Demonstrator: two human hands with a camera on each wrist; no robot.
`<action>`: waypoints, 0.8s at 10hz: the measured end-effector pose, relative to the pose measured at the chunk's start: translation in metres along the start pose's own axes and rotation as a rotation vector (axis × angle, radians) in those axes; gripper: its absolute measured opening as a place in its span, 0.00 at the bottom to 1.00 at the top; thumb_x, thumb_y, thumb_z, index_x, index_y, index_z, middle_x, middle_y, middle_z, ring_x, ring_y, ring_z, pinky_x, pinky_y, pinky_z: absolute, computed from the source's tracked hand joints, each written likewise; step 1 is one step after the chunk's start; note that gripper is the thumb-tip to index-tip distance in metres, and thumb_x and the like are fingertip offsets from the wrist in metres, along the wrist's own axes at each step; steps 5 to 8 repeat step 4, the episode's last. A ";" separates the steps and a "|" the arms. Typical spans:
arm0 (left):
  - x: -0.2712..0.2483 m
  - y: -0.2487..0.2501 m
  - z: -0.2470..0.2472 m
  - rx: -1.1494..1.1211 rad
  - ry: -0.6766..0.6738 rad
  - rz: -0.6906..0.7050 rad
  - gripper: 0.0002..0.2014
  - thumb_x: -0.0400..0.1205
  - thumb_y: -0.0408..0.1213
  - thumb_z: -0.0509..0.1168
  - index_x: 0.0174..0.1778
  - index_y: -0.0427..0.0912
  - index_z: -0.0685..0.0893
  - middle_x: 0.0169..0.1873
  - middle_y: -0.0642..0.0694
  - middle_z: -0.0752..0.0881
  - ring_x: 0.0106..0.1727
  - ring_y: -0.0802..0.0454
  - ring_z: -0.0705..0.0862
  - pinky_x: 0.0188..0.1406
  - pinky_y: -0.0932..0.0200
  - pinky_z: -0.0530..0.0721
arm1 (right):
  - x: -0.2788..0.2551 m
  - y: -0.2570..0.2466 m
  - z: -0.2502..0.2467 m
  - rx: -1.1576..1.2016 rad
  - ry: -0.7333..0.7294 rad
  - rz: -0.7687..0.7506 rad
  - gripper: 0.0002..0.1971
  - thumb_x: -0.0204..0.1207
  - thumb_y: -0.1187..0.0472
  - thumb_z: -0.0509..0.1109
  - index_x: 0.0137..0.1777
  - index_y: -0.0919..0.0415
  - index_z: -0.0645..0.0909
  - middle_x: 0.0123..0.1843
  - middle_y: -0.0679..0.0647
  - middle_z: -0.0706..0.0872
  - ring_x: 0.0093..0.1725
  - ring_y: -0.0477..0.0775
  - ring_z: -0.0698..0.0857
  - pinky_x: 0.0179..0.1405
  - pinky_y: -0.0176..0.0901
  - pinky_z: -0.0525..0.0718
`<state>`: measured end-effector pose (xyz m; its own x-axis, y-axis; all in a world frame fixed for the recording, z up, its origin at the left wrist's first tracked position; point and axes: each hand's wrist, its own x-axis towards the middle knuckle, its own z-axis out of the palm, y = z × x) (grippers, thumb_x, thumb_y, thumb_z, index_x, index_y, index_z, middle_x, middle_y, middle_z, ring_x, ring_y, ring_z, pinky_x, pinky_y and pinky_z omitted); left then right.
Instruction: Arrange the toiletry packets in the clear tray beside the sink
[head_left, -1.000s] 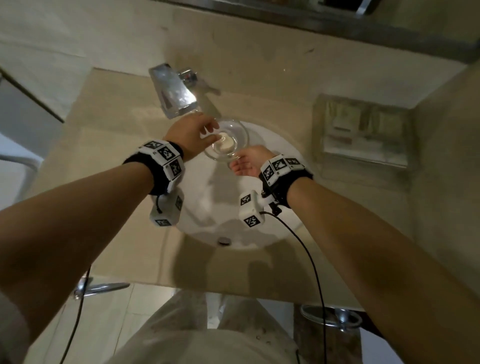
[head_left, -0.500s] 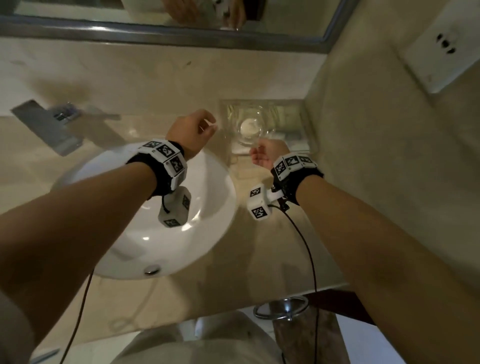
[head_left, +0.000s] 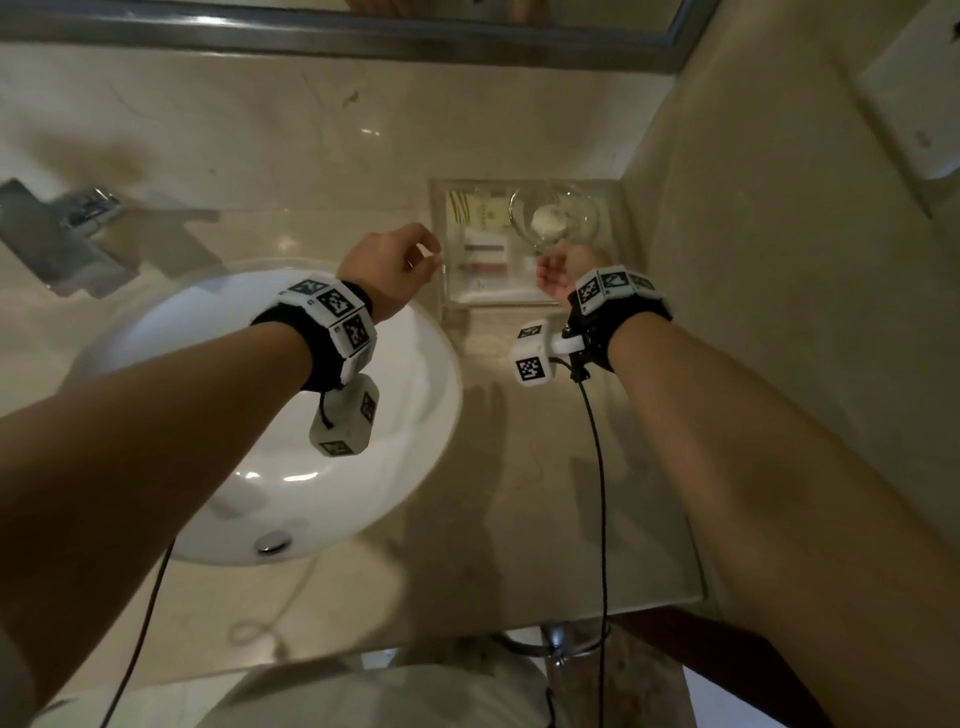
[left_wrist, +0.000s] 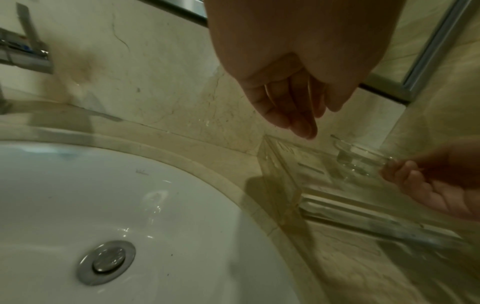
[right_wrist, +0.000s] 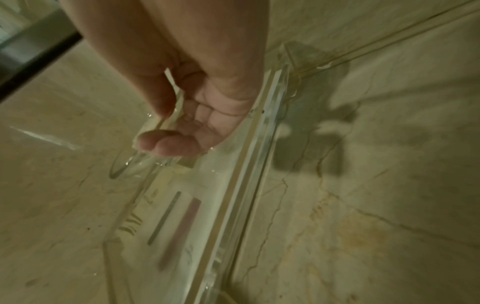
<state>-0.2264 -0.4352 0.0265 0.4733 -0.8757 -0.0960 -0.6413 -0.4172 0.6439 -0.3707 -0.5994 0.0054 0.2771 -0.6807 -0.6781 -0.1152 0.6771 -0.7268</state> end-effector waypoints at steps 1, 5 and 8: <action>0.002 -0.003 0.000 0.004 0.007 -0.010 0.12 0.82 0.42 0.59 0.56 0.42 0.82 0.44 0.40 0.90 0.46 0.40 0.87 0.53 0.46 0.84 | 0.011 0.001 0.007 -0.015 -0.014 0.026 0.17 0.86 0.60 0.52 0.37 0.63 0.72 0.25 0.53 0.79 0.27 0.49 0.75 0.14 0.31 0.77; 0.003 -0.009 -0.012 -0.019 0.062 0.001 0.12 0.82 0.42 0.59 0.57 0.41 0.82 0.45 0.39 0.90 0.47 0.39 0.87 0.55 0.45 0.84 | 0.010 0.003 0.007 -0.293 0.051 0.009 0.23 0.82 0.43 0.57 0.38 0.63 0.75 0.30 0.54 0.79 0.26 0.50 0.78 0.26 0.39 0.81; 0.003 -0.009 -0.012 -0.019 0.062 0.001 0.12 0.82 0.42 0.59 0.57 0.41 0.82 0.45 0.39 0.90 0.47 0.39 0.87 0.55 0.45 0.84 | 0.010 0.003 0.007 -0.293 0.051 0.009 0.23 0.82 0.43 0.57 0.38 0.63 0.75 0.30 0.54 0.79 0.26 0.50 0.78 0.26 0.39 0.81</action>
